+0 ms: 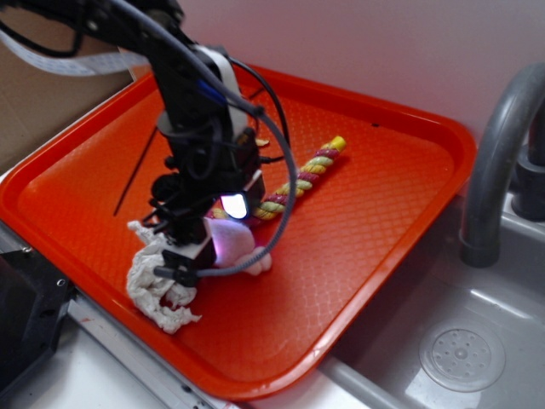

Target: Grab the pink bunny.

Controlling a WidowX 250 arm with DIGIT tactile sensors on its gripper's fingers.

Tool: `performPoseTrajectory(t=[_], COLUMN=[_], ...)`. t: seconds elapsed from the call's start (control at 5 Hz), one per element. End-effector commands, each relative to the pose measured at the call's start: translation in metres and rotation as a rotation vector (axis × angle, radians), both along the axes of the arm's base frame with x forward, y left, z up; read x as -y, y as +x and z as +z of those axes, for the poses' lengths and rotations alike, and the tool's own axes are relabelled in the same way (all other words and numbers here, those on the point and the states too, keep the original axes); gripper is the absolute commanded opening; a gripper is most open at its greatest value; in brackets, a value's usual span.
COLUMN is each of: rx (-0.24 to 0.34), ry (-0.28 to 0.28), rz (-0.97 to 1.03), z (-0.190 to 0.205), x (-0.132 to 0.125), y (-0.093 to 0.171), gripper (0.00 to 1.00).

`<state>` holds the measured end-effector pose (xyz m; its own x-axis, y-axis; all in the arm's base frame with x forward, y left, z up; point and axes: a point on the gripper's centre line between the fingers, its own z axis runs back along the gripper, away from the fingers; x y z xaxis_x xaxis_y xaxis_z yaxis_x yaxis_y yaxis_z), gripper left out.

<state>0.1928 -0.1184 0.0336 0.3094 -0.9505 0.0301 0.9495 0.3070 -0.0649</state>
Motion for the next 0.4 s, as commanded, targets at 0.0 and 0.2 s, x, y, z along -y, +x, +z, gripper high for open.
performPoseTrajectory(t=[0.0, 0.2], rx=[-0.021, 0.003], ry=[0.05, 0.085], rz=[-0.066, -0.078], z=[-0.022, -0.024], x=[0.0123, 0.0128], y=[-0.0252, -0.0276], gripper=[0.28, 0.0])
